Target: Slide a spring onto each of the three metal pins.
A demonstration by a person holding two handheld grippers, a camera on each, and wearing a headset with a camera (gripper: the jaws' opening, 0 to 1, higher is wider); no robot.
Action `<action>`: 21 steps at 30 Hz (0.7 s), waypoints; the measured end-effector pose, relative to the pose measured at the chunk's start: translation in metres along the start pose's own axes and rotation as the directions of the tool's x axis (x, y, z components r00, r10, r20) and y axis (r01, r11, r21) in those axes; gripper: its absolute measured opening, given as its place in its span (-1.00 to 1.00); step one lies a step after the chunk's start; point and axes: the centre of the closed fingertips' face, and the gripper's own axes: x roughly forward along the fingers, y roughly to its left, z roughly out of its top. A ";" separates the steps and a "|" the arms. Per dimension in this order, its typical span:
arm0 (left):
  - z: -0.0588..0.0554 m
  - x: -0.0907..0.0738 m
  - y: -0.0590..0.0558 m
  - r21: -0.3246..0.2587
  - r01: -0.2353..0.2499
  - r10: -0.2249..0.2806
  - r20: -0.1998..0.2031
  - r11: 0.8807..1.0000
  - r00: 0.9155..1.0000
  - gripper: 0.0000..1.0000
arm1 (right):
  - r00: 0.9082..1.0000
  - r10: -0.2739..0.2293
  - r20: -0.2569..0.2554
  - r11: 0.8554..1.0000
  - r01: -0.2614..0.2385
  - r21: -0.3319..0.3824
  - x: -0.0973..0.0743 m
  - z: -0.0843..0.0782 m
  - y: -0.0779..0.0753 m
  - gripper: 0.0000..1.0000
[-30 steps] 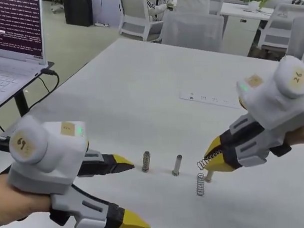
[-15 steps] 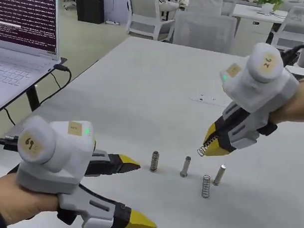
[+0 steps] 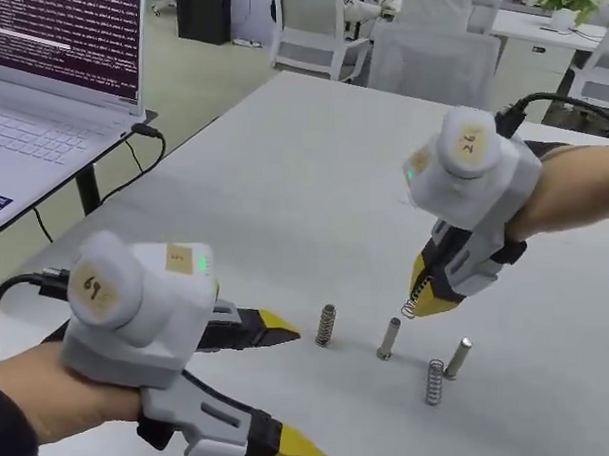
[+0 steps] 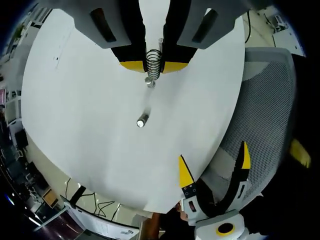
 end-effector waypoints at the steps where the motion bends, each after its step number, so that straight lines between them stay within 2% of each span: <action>1: 0.000 0.000 0.000 -0.001 -0.001 0.001 0.002 1.000 1.000 0.33 | 1.000 0.002 -0.007 1.000 -0.002 -0.002 0.002 -0.001 0.000 -0.83; 4: 0.000 0.000 0.001 -0.003 -0.005 0.005 0.005 1.000 1.000 0.34 | 1.000 0.013 -0.019 1.000 -0.013 -0.005 0.007 -0.002 -0.005 -0.83; 10: 0.001 -0.001 0.004 -0.010 -0.016 0.016 0.017 1.000 1.000 0.36 | 0.999 0.028 -0.035 1.000 -0.029 -0.008 0.014 -0.002 -0.006 -0.83; 21: 0.000 -0.001 0.005 -0.010 -0.016 0.016 0.014 1.000 1.000 0.36 | 0.997 0.047 -0.055 0.999 -0.048 -0.013 0.022 0.000 -0.007 -0.83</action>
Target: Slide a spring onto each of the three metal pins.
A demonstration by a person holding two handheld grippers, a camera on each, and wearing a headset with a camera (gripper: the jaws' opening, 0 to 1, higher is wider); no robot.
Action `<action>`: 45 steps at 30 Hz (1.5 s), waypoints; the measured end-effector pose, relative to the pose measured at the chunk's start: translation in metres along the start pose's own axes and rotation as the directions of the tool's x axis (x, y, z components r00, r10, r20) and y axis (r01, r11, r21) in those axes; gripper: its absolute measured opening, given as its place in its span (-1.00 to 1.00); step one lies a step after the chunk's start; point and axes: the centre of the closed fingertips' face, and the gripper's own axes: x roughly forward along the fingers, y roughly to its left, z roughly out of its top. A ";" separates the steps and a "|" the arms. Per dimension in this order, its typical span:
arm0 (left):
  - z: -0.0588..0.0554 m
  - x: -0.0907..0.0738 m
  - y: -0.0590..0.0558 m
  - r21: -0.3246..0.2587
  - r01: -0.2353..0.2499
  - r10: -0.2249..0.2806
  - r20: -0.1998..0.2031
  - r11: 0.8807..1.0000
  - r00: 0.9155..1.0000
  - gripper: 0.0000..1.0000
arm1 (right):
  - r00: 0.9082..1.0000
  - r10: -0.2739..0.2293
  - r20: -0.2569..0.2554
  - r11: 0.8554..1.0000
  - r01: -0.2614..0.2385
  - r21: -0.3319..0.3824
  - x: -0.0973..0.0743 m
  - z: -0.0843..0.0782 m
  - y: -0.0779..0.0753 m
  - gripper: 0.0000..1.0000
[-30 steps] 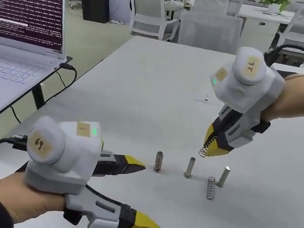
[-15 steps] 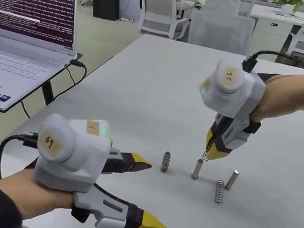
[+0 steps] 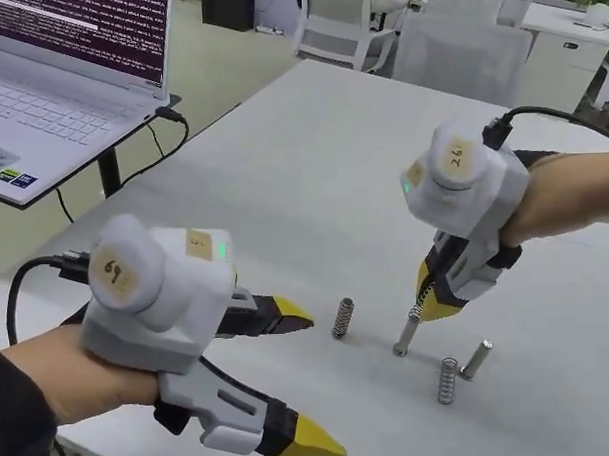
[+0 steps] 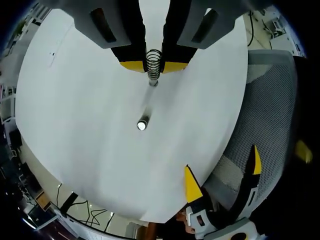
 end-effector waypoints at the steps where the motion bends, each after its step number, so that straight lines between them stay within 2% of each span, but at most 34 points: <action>1: 0.000 0.000 0.000 0.000 0.000 0.000 0.002 1.000 1.000 0.36 | 1.000 0.002 -0.003 1.000 -0.002 0.002 0.001 -0.001 -0.001 -0.83; 12: 0.000 -0.001 0.000 0.001 0.004 -0.004 0.005 1.000 1.000 0.33 | 1.000 0.022 -0.021 1.000 -0.022 0.013 0.014 -0.002 -0.006 -0.82; 28: -0.001 -0.002 0.000 0.003 0.004 -0.004 0.000 1.000 1.000 0.32 | 0.997 0.051 -0.057 0.998 -0.050 0.023 0.041 -0.007 -0.001 -0.82; 45: -0.001 -0.001 -0.001 0.002 0.005 -0.005 -0.006 1.000 1.000 0.30 | 0.997 0.053 -0.059 0.998 -0.051 0.036 0.056 -0.011 0.004 -0.82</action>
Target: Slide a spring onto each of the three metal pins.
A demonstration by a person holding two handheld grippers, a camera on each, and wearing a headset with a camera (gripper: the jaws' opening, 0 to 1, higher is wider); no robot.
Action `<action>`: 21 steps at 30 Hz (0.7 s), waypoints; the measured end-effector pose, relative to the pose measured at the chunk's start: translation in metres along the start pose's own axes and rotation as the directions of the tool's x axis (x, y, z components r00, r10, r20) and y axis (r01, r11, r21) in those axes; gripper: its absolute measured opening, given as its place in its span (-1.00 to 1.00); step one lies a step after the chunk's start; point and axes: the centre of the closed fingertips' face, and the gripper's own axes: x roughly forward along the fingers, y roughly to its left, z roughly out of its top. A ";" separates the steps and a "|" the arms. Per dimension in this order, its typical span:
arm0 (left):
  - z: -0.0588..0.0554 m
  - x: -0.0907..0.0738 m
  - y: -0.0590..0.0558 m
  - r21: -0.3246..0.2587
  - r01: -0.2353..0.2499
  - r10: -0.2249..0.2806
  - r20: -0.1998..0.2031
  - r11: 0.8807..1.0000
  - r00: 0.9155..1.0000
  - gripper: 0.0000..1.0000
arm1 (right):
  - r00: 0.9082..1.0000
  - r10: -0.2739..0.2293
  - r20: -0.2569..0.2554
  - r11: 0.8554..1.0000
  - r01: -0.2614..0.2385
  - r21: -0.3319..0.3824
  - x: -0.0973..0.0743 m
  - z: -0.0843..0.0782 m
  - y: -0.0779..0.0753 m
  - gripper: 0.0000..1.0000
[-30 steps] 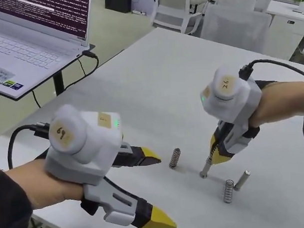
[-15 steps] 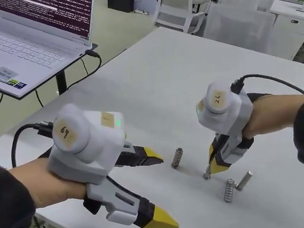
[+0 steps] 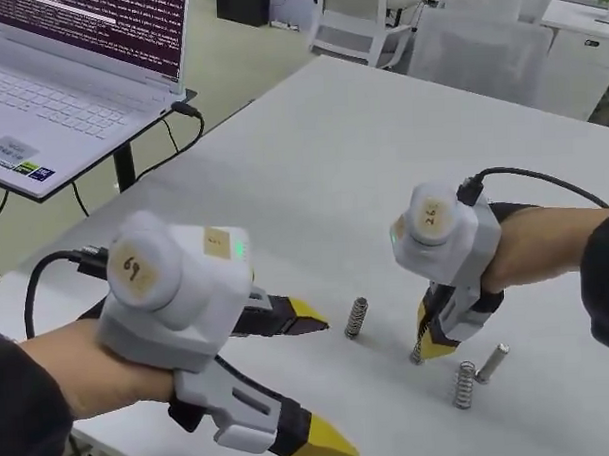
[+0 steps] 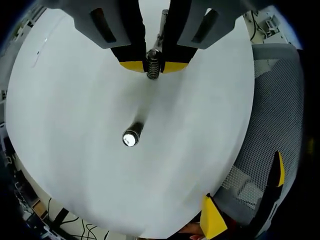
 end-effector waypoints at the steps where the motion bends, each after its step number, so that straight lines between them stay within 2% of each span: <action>1: 0.000 0.000 0.000 0.000 0.000 0.000 -0.001 1.000 1.000 0.30 | 1.000 0.001 0.000 1.000 -0.001 0.002 0.000 0.000 0.000 -0.82; 9: 0.000 0.001 -0.001 -0.002 0.003 -0.003 -0.004 1.000 1.000 0.29 | 1.000 -0.002 0.015 1.000 0.002 0.010 0.002 0.000 0.002 -0.79; 21: 0.000 0.001 -0.001 -0.001 0.003 -0.003 -0.006 1.000 1.000 0.29 | 0.999 -0.016 0.041 0.999 0.014 0.049 -0.002 -0.003 0.001 -0.55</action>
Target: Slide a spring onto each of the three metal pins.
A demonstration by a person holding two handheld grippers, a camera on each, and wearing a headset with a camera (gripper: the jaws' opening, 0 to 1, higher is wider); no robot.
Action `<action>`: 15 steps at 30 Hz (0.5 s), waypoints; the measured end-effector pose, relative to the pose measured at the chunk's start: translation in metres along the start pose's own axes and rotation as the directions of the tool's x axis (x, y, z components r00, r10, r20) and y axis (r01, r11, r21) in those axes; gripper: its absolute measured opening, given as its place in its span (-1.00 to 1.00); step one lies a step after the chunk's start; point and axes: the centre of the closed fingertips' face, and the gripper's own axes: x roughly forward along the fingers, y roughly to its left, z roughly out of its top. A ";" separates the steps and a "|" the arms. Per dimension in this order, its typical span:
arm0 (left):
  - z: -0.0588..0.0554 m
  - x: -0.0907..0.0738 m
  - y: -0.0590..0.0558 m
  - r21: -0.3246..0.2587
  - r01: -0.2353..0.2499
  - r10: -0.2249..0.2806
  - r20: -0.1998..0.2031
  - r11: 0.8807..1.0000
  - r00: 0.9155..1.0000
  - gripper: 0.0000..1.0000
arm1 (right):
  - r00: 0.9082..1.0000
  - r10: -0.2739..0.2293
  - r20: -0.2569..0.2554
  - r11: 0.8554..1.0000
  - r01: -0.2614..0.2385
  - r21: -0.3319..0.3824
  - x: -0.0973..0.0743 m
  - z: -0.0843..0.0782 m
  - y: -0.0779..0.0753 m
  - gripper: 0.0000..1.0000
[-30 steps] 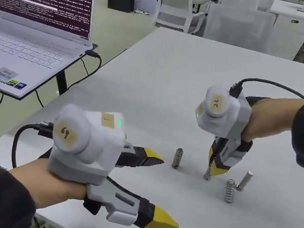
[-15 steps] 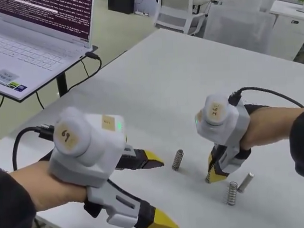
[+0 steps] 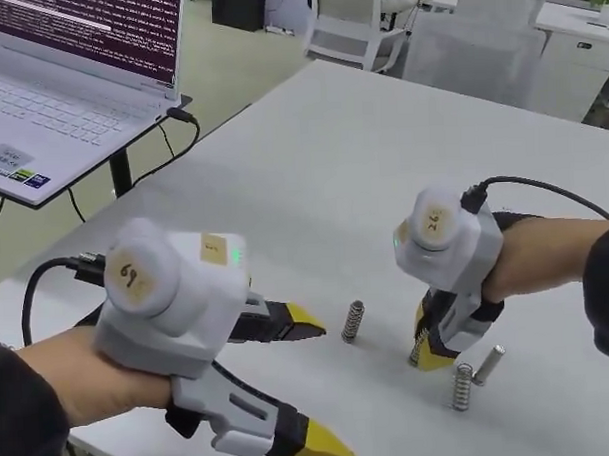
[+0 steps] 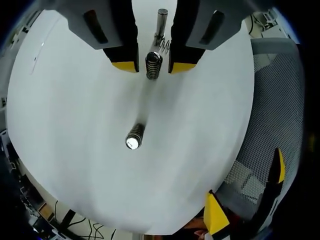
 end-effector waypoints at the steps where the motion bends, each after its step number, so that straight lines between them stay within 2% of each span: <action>1: 0.000 0.000 0.000 0.000 0.000 0.000 0.000 1.000 1.000 0.29 | 1.000 0.002 0.001 1.000 -0.002 0.005 0.000 -0.001 0.000 -0.52; 15: -0.002 0.002 -0.002 0.007 0.009 -0.009 -0.012 1.000 1.000 0.27 | 1.000 0.013 0.002 0.997 -0.013 0.081 -0.008 -0.019 0.007 -0.45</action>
